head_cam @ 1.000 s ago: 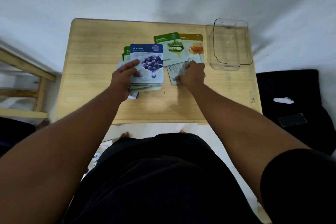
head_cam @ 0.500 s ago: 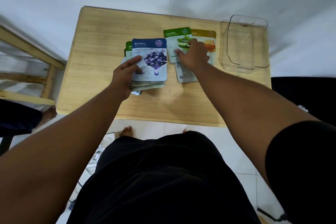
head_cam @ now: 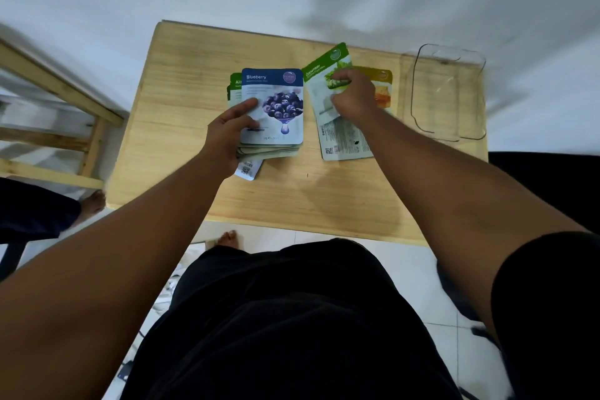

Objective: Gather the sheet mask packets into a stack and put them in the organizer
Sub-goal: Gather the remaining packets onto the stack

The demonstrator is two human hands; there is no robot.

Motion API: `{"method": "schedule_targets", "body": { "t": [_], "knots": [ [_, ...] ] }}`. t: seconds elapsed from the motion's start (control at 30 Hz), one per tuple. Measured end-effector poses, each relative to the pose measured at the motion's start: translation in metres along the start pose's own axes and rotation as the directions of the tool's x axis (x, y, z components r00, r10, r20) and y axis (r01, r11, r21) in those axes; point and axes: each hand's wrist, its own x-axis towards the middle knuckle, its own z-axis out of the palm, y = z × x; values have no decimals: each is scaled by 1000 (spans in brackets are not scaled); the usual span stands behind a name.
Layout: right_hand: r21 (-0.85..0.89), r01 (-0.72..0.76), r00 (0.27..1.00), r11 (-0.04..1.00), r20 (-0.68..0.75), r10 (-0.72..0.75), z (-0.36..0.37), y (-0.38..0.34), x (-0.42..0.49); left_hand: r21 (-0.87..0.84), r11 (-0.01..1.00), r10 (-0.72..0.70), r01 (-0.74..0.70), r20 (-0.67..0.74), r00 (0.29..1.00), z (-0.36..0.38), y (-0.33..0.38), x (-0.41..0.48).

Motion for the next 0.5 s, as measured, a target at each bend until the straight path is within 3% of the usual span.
{"method": "schedule_targets", "body": {
  "t": [0.13, 0.23, 0.3, 0.4, 0.5],
  "knots": [
    [315, 73, 990, 946, -141, -29, -28, -24, -11, 5, 1000, 2, -2, 19, 1000, 5, 21, -8],
    [638, -11, 1000, 770, -5, 18, -46, -51, -30, 8, 1000, 24, -25, 54, 998, 9, 39, -13],
    [624, -5, 996, 781, 70, -49, -43, -64, -47, -7, 999, 40, -39, 78, 996, 11, 51, -15],
    [424, 122, 983, 897, 72, -168, -23, -76, -71, -46, 997, 64, -59, 126, 990, 11, 62, -15],
    [333, 135, 977, 933, 114, -182, -4, -91, -83, -41, 995, 95, -90, 139, 986, 1, 67, -10]
  ]
}}
